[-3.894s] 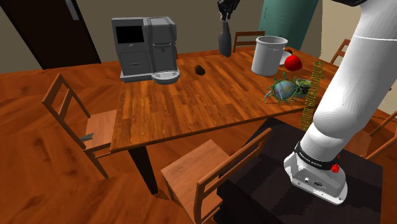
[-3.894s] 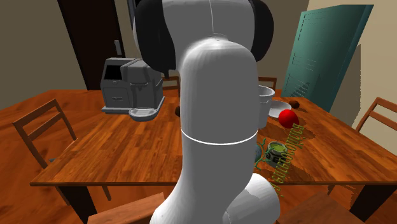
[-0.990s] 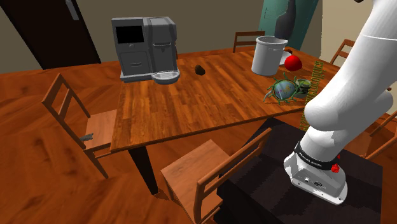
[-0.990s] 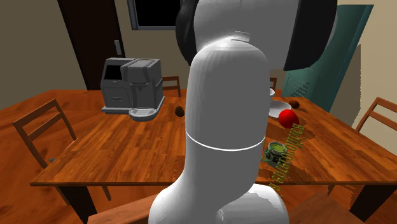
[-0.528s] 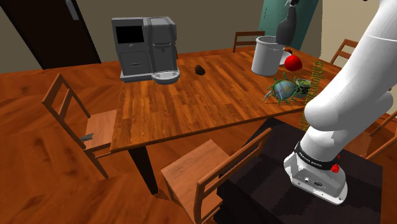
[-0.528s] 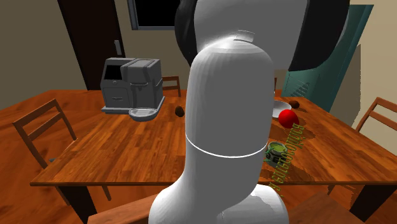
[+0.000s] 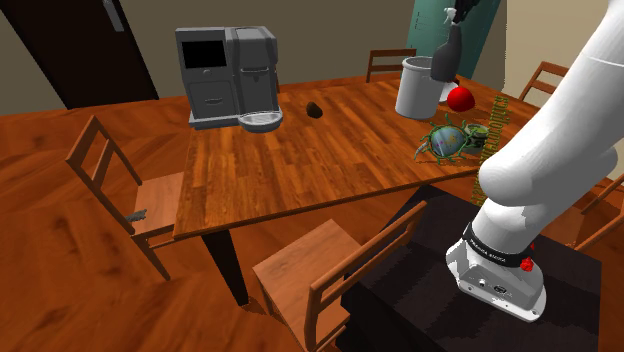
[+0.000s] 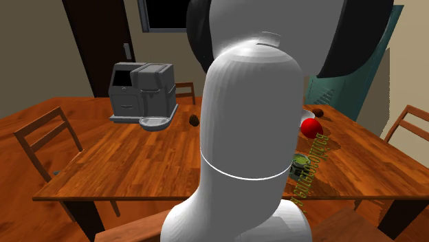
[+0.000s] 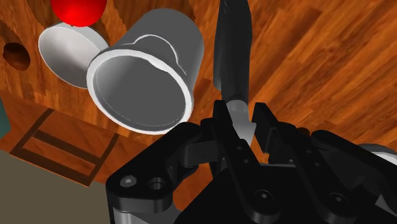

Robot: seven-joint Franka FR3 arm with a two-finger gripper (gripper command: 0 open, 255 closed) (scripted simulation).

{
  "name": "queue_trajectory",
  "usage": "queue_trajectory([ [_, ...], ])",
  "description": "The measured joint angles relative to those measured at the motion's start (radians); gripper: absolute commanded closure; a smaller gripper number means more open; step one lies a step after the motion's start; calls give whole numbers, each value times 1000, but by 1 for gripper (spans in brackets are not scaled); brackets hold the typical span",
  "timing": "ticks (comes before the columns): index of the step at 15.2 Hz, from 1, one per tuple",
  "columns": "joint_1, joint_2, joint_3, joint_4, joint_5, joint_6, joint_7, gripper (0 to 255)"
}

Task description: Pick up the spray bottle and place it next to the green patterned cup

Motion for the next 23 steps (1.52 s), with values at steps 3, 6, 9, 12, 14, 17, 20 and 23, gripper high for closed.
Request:
queue_trajectory([
  [3, 2, -8, 2, -49, -3, 42, 0, 255],
  [6, 2, -15, 3, -96, -6, 82, -2, 255],
  [9, 3, -20, 4, -143, -7, 125, -4, 255],
  [12, 3, -22, 4, -185, -6, 165, -8, 255],
  [14, 2, -21, 3, -212, -3, 193, -12, 255],
  [17, 3, -18, 3, -247, 0, 230, -16, 255],
  [20, 3, -19, 4, -290, 1, 272, -18, 255],
  [23, 3, -12, 3, -322, 9, 311, -26, 255],
])
